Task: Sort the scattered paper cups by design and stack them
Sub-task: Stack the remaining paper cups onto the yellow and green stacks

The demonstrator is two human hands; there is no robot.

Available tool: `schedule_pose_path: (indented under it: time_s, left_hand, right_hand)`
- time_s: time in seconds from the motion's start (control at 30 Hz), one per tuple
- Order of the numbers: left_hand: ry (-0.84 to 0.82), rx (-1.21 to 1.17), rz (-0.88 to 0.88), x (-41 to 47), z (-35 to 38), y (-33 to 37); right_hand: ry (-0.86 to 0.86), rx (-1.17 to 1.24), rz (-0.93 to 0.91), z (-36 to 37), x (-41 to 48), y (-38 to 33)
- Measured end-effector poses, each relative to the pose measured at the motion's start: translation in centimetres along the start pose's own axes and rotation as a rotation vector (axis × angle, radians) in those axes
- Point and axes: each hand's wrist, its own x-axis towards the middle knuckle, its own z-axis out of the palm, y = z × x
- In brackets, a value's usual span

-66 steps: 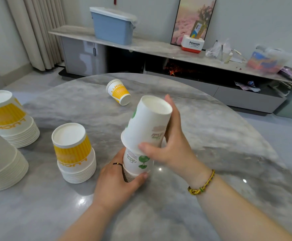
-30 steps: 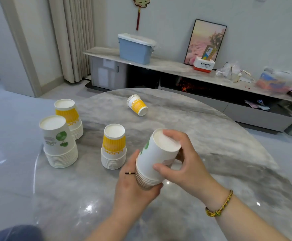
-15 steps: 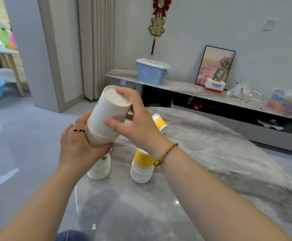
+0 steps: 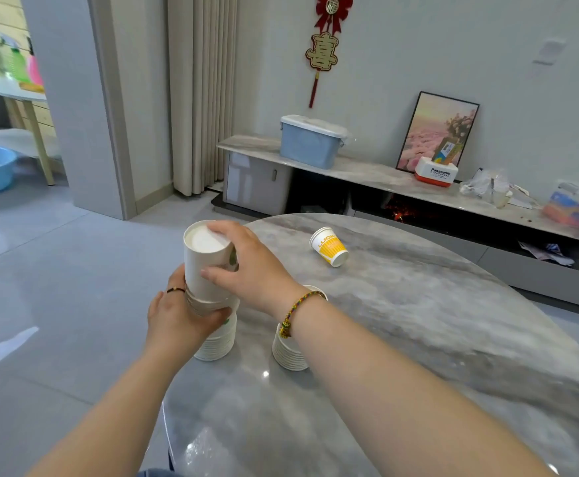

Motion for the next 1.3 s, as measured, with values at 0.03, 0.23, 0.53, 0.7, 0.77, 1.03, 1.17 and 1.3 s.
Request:
schedule_pose_path:
  time_s: [0.03,0.23,0.53,0.7,0.77,1.03,1.17,1.3]
  left_hand:
    - [-0.006,0.001,-0.003,0.1,0.2,-0.3]
    - [-0.032,0.007,0.027,-0.4,1.1,-1.8]
    - [0.155,0.051,0.057,-4.2,1.3,-0.1]
    - [-0.221,0.074,0.053,-5.4,4.7,0.6]
    - [-0.307,0.084,0.011,-5.0,6.5,0.3]
    - [-0.407,-0.108,-0.059,-2.7,12.1,-0.5]
    - [-0.306,-0.071,-0.021,-1.4,14.1,-1.1]
    - [-0.296,-0.053,0.01,1.5,15.5,-1.1]
  right_hand:
    - [-0.006,0.004,0.025,0.2,0.2,0.3]
    - [-0.024,0.025,0.127,1.0,0.6,2.2]
    - [0.202,0.053,-0.001,-1.6,-0.6,3.1]
    - [0.355,0.068,0.049,-4.2,-2.2,5.8]
    - [0.395,0.054,0.081,-5.3,-2.8,7.2]
    - [0.516,-0.016,0.351,-9.1,-3.7,15.4]
    - [0.468,-0.008,0.51,-9.0,-2.6,19.9]
    - [0.422,0.016,0.616,-8.2,0.2,23.8]
